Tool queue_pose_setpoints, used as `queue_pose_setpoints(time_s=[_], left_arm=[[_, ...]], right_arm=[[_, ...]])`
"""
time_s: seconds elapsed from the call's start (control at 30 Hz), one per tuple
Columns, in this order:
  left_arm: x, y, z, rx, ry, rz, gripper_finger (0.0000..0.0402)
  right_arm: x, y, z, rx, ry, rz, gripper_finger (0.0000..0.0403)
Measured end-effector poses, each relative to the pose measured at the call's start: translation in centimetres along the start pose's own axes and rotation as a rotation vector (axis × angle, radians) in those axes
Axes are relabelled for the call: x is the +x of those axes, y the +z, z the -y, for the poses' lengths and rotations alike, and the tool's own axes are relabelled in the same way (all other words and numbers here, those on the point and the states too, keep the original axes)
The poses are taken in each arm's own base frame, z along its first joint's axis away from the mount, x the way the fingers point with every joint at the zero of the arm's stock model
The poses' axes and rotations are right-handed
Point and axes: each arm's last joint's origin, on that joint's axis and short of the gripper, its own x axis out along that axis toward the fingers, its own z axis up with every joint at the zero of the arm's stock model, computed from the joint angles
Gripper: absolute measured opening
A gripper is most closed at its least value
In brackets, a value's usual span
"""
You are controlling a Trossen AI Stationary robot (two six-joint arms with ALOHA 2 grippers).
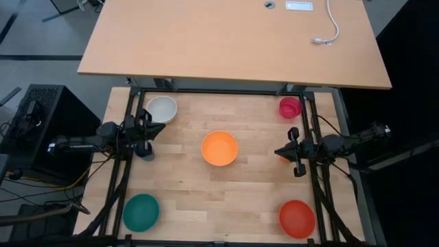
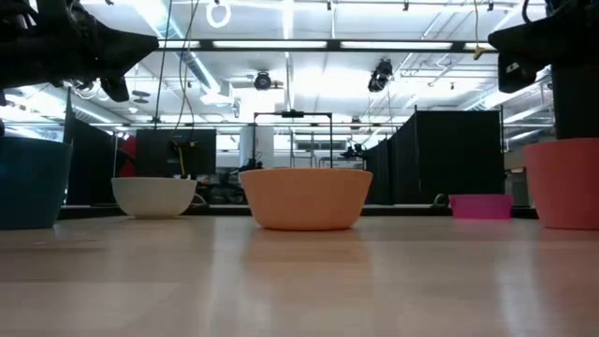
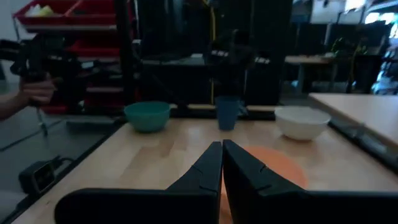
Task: Nest bowls inside each other
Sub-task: Stack the orange bowl on top of the yellow bowl
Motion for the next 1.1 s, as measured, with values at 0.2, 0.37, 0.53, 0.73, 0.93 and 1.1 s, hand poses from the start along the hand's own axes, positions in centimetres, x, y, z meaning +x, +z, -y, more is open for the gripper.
queue_pose_setpoints(time_s=[0.2,0.37,0.53,0.73,0.93,1.1], left_arm=[[0.0,0.0,0.0,-0.001,0.000,0.000,0.0001],[0.0,-0.1,0.0,-0.015,0.001,-0.006,0.0003],[0.0,-0.1,0.0,-0.028,0.002,-0.014,0.0004],[0.0,-0.2,0.0,-0.050,0.004,-0.022,0.0004],[0.0,-0.3,0.0,-0.071,0.005,-0.030,0.0004],[0.0,-0.3,0.0,-0.077,0.005,-0.033,0.0003]], right_arm=[[1.2,1.5,-1.1,-0.036,-0.061,-0.099,0.0000],[0.7,2.7,-1.7,-0.117,-0.263,-0.230,0.0000],[-0.4,2.5,-2.6,-0.048,-0.269,-0.265,0.0000],[-1.3,1.5,-3.9,0.097,-0.135,-0.344,0.0000],[-2.5,0.5,-4.9,0.231,-0.027,-0.450,0.0000],[-3.2,-0.6,-5.4,0.376,0.033,-0.631,0.0000]])
